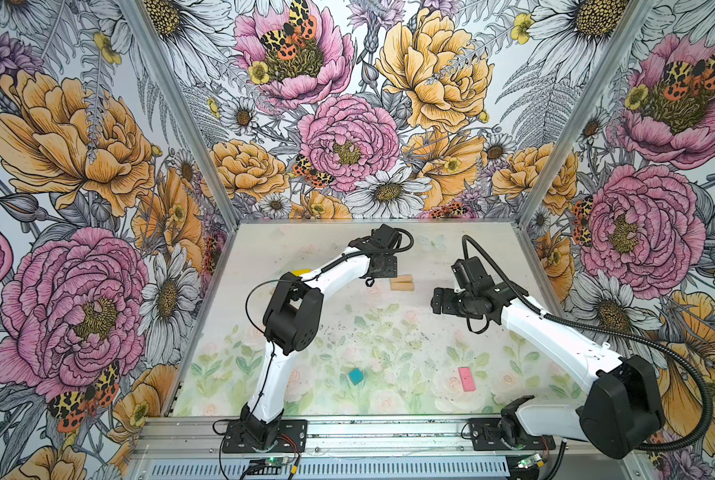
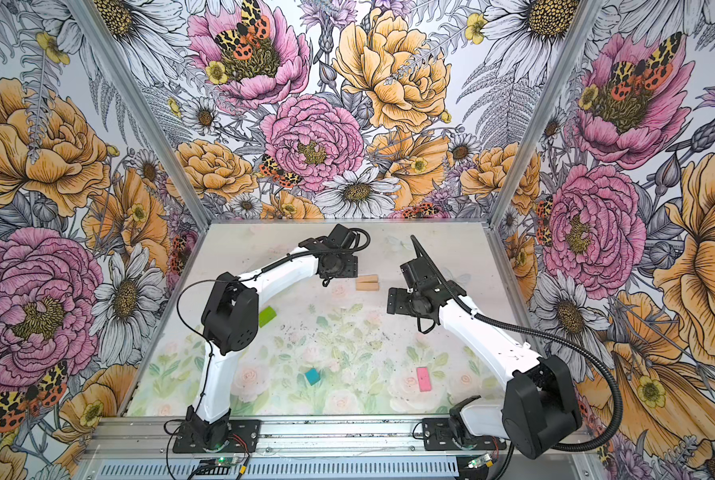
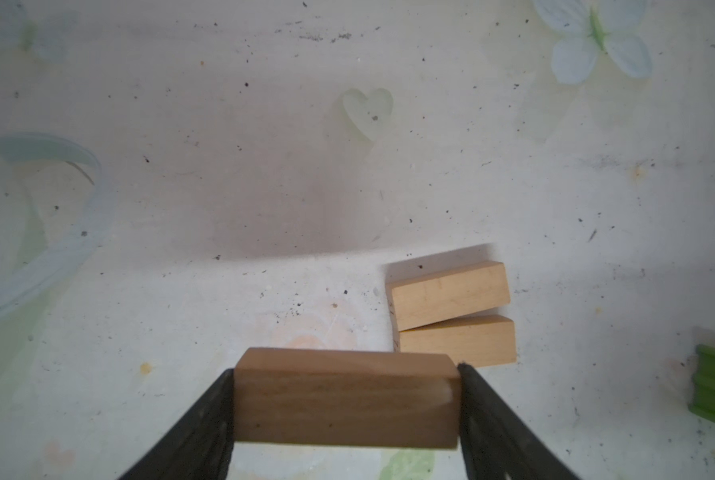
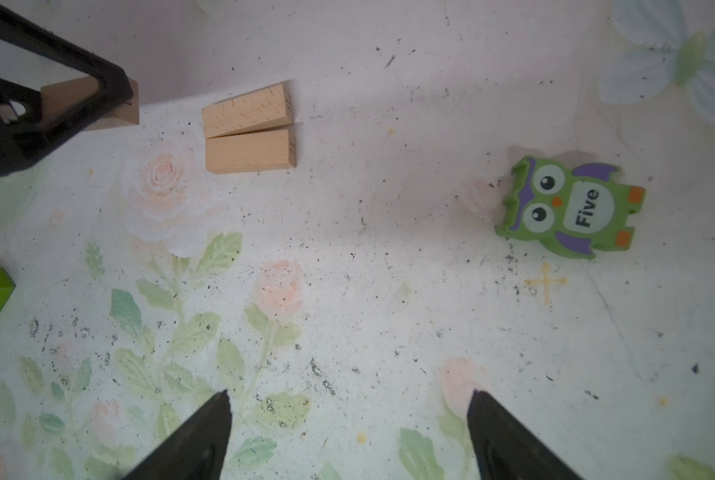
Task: Build the wood block tower
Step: 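Lower the held bar across the top of the two paired bars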
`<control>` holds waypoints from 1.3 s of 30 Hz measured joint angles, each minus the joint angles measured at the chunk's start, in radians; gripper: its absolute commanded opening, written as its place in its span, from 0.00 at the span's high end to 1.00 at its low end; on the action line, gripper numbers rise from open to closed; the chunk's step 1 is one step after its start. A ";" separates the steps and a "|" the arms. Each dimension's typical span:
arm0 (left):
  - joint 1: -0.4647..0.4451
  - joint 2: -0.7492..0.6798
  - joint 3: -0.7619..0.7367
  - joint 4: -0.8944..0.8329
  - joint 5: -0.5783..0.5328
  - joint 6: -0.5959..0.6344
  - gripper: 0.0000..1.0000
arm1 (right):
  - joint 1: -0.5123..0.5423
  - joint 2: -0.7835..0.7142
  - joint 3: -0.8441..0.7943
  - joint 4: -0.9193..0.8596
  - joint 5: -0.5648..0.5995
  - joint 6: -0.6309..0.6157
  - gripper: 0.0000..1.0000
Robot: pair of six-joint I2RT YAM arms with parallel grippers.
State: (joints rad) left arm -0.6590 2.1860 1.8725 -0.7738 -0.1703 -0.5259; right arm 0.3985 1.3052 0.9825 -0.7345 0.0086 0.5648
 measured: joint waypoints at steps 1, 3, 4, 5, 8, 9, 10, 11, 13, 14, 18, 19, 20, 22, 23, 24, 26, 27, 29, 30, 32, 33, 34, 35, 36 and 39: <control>-0.010 0.016 0.028 -0.005 -0.011 -0.009 0.37 | -0.007 -0.008 -0.002 0.000 0.003 0.000 0.09; -0.027 0.043 0.080 -0.015 -0.028 -0.022 0.37 | -0.017 -0.024 -0.008 0.003 0.007 0.000 0.09; -0.037 0.056 0.106 -0.016 -0.035 -0.027 0.37 | -0.023 -0.032 -0.011 0.003 0.008 0.000 0.09; -0.048 0.075 0.141 -0.026 -0.043 -0.031 0.37 | -0.027 -0.039 -0.013 0.003 0.008 0.000 0.08; -0.073 0.125 0.229 -0.043 -0.056 -0.045 0.37 | -0.039 -0.051 -0.014 0.003 0.010 -0.001 0.08; -0.080 0.138 0.249 -0.048 -0.060 -0.049 0.37 | -0.042 -0.054 -0.015 0.005 0.010 -0.001 0.08; -0.089 0.153 0.270 -0.058 -0.064 -0.053 0.37 | -0.047 -0.058 -0.018 0.006 0.010 -0.001 0.08; -0.094 0.164 0.282 -0.063 -0.068 -0.056 0.37 | -0.049 -0.061 -0.022 0.007 0.010 -0.001 0.08; -0.101 0.181 0.292 -0.068 -0.070 -0.064 0.37 | -0.056 -0.070 -0.032 0.007 0.008 -0.001 0.08; -0.103 0.190 0.293 -0.072 -0.072 -0.071 0.37 | -0.060 -0.077 -0.038 0.007 0.006 -0.001 0.08; -0.103 0.214 0.293 -0.094 -0.079 -0.085 0.37 | -0.074 -0.105 -0.054 0.006 0.005 -0.001 0.08; -0.103 0.216 0.293 -0.098 -0.082 -0.090 0.37 | -0.078 -0.111 -0.056 0.007 0.003 -0.001 0.08; -0.103 0.216 0.293 -0.101 -0.082 -0.097 0.37 | -0.080 -0.116 -0.059 0.007 0.002 -0.001 0.08; -0.103 0.216 0.294 -0.103 -0.085 -0.105 0.37 | -0.084 -0.120 -0.060 0.007 -0.002 -0.001 0.08; -0.103 0.217 0.295 -0.103 -0.085 -0.106 0.37 | -0.086 -0.121 -0.060 0.007 -0.004 -0.001 0.08; -0.103 0.217 0.296 -0.103 -0.085 -0.108 0.37 | -0.086 -0.122 -0.060 0.007 -0.005 -0.001 0.08; -0.103 0.220 0.302 -0.105 -0.085 -0.115 0.37 | -0.089 -0.122 -0.060 0.007 -0.009 -0.002 0.08; -0.103 0.222 0.305 -0.105 -0.085 -0.116 0.37 | -0.091 -0.122 -0.061 0.007 -0.012 -0.002 0.08; -0.103 0.230 0.311 -0.105 -0.085 -0.123 0.37 | -0.093 -0.122 -0.063 0.007 -0.014 -0.005 0.08; -0.103 0.233 0.312 -0.105 -0.085 -0.124 0.37 | -0.096 -0.122 -0.064 0.007 -0.017 -0.005 0.08; -0.103 0.245 0.320 -0.106 -0.085 -0.124 0.37 | -0.101 -0.121 -0.064 0.007 -0.021 -0.006 0.08; -0.103 0.251 0.322 -0.105 -0.085 -0.124 0.37 | -0.104 -0.122 -0.064 0.007 -0.022 -0.006 0.08; -0.103 0.257 0.326 -0.106 -0.085 -0.126 0.37 | -0.105 -0.122 -0.064 0.007 -0.024 -0.006 0.08; -0.103 0.264 0.331 -0.108 -0.085 -0.128 0.37 | -0.108 -0.122 -0.064 0.007 -0.024 -0.006 0.08; -0.103 0.270 0.335 -0.111 -0.085 -0.130 0.37 | -0.110 -0.122 -0.064 0.007 -0.025 -0.006 0.08; -0.103 0.283 0.349 -0.121 -0.085 -0.130 0.37 | -0.116 -0.122 -0.065 0.007 -0.029 -0.009 0.08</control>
State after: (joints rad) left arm -0.7616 2.4687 2.2211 -0.8944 -0.2550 -0.6563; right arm 0.2829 1.1835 0.9176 -0.7273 -0.0204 0.5560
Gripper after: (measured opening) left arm 0.760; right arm 0.924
